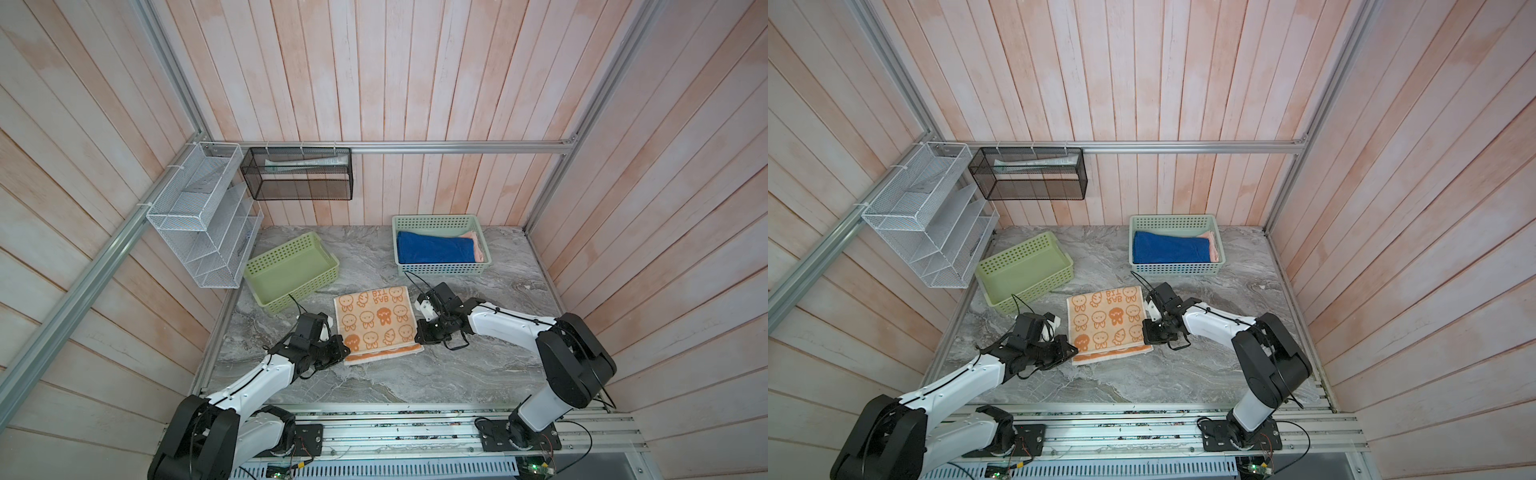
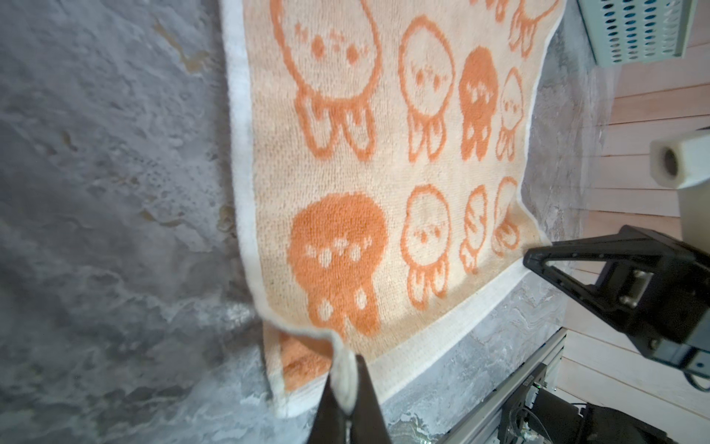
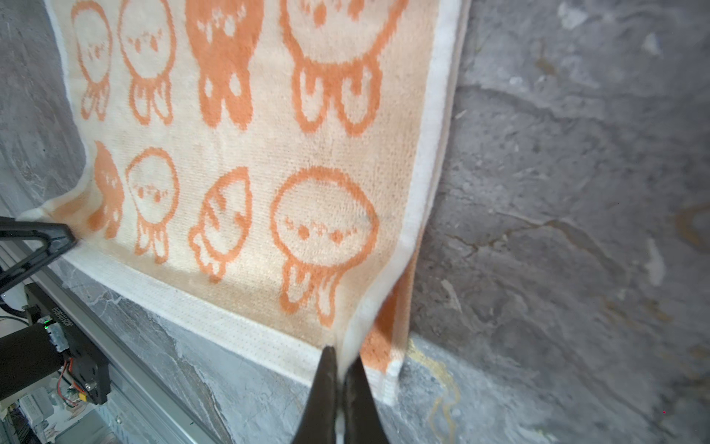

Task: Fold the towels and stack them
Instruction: 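Press the folded orange towel flat with both grippers and release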

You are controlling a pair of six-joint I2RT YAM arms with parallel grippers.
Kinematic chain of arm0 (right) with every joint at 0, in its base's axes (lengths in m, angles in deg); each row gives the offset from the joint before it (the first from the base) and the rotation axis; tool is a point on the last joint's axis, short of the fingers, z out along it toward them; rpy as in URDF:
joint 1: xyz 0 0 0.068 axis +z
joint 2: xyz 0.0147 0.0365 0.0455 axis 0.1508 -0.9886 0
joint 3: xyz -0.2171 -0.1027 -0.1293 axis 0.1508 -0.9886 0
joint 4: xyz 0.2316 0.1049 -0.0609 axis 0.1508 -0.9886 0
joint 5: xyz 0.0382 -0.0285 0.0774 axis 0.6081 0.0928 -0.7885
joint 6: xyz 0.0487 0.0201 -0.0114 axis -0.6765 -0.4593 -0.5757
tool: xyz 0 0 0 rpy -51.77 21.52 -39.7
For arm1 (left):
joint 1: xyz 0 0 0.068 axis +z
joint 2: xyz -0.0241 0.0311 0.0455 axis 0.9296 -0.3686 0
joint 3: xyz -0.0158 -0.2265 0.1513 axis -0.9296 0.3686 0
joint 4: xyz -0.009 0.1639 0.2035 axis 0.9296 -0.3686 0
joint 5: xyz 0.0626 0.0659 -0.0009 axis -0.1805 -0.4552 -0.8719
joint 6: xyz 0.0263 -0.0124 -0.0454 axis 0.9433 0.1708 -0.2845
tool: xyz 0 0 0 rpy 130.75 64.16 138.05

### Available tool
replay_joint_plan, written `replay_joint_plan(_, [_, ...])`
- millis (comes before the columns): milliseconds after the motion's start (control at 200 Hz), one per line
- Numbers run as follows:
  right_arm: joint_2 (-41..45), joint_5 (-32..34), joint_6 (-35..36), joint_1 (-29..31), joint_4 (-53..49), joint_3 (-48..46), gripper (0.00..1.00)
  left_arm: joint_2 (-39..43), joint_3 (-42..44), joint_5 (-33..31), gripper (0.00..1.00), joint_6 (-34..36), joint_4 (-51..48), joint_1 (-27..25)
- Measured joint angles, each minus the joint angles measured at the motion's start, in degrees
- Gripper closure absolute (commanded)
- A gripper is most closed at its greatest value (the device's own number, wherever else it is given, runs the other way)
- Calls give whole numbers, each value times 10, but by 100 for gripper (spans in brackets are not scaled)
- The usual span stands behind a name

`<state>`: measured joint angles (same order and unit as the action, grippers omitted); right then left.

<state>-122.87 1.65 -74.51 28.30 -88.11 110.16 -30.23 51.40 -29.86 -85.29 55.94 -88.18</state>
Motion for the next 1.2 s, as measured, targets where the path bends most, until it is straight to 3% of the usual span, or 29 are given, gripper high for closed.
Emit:
replay_joint_plan(250, [22, 19, 2, 0, -28, 28, 100, 32, -52, -16, 100, 3, -40, 0])
replay_joint_plan(415, [45, 16, 2, 0, -21, 10, 100, 37, -39, -14, 98, 0, -34, 0])
replay_joint_plan(510, [45, 6, -2, 3, -7, -25, 73, 36, -8, -9, 75, -6, -27, -5])
replay_joint_plan(600, [45, 7, 3, 5, -14, -52, 61, 40, 20, -18, 63, -21, -37, -4])
replay_joint_plan(705, [52, 11, 1, 7, -26, -59, 56, 63, 42, -37, 61, -26, -64, -4])
replay_joint_plan(945, [70, 40, 12, 7, -38, -20, 62, 77, 24, -64, 61, -31, -75, -4])
replay_joint_plan(1200, [-57, 36, 39, 14, -10, 69, 89, -24, -63, -64, 69, -8, -37, -6])
